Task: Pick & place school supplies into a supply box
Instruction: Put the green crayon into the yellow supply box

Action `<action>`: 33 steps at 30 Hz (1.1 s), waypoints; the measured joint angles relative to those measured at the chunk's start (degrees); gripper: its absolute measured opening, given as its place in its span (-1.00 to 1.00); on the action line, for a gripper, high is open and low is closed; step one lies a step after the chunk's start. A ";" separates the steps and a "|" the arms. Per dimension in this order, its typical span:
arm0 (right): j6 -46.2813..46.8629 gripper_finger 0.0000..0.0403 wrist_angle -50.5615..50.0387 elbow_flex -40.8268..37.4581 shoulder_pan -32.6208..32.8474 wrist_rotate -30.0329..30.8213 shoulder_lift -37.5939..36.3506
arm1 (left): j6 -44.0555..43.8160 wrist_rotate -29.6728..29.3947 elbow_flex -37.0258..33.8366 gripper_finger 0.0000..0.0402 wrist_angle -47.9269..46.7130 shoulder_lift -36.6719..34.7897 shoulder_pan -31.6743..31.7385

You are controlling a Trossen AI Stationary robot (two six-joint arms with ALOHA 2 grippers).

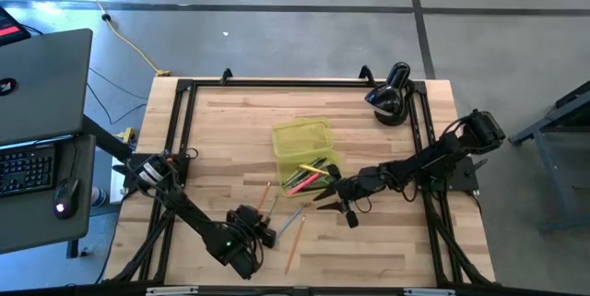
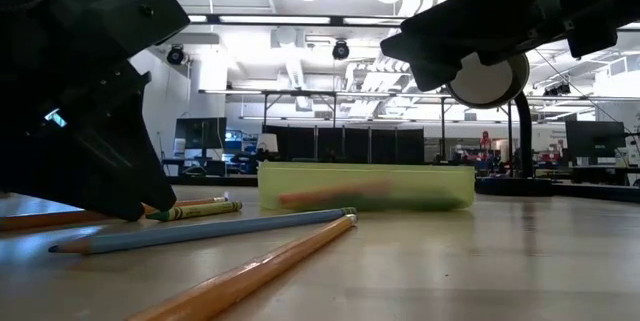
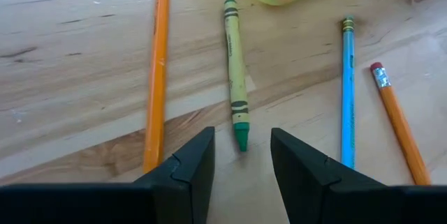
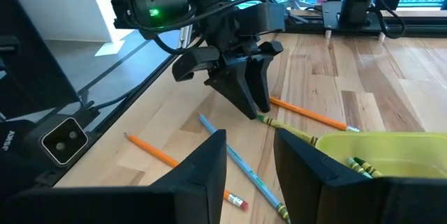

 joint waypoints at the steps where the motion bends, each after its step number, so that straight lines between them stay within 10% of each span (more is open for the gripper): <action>1: 0.00 -0.51 0.00 0.00 0.00 0.00 0.00 | 0.00 0.22 0.00 -0.14 0.00 0.00 0.00; 33: 0.02 -0.51 -0.02 0.00 0.00 -0.02 0.00 | -0.02 -1.39 0.02 -0.14 1.38 0.00 0.07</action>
